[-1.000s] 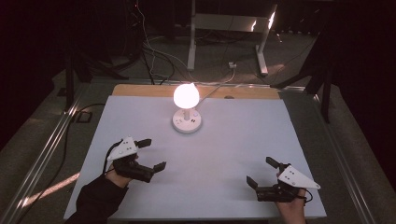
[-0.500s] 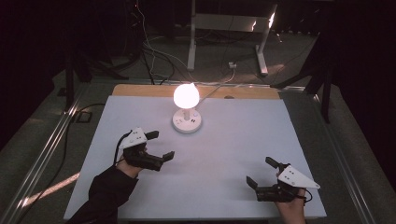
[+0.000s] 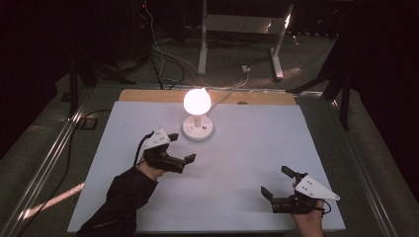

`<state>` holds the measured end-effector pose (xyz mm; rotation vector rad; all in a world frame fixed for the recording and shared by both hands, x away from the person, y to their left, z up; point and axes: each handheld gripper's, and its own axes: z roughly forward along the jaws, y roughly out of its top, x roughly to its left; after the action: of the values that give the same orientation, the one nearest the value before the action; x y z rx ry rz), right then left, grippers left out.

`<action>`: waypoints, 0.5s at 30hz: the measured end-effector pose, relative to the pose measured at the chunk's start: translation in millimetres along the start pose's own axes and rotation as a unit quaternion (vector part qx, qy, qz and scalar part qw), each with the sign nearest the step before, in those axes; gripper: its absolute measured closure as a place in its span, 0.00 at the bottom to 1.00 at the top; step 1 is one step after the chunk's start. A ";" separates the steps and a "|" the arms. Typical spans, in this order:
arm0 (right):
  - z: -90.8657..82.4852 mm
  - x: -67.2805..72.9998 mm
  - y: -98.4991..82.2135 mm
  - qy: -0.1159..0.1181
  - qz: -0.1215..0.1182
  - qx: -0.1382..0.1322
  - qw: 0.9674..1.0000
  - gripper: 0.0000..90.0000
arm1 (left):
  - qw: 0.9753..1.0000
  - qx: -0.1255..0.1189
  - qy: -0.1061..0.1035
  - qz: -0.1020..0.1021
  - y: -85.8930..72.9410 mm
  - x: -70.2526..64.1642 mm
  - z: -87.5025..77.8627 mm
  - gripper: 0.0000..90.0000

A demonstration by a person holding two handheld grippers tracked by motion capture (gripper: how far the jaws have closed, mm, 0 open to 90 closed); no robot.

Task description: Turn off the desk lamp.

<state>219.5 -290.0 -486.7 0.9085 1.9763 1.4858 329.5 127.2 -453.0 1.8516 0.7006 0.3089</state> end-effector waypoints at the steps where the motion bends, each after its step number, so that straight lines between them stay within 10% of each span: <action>1: 0.2 0.2 0.0 0.000 -0.001 0.001 1.000 0.00 | 1.000 0.003 -0.003 -0.001 0.4 0.2 1.9 0.01; 15: 0.3 0.2 -0.2 0.004 0.001 -0.001 1.000 0.00 | 1.000 0.014 -0.004 -0.003 3.1 7.5 29.4 0.14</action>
<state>219.6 -289.7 -487.0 0.9046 1.9809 1.4939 351.7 108.6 -462.4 1.8757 0.7090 0.2886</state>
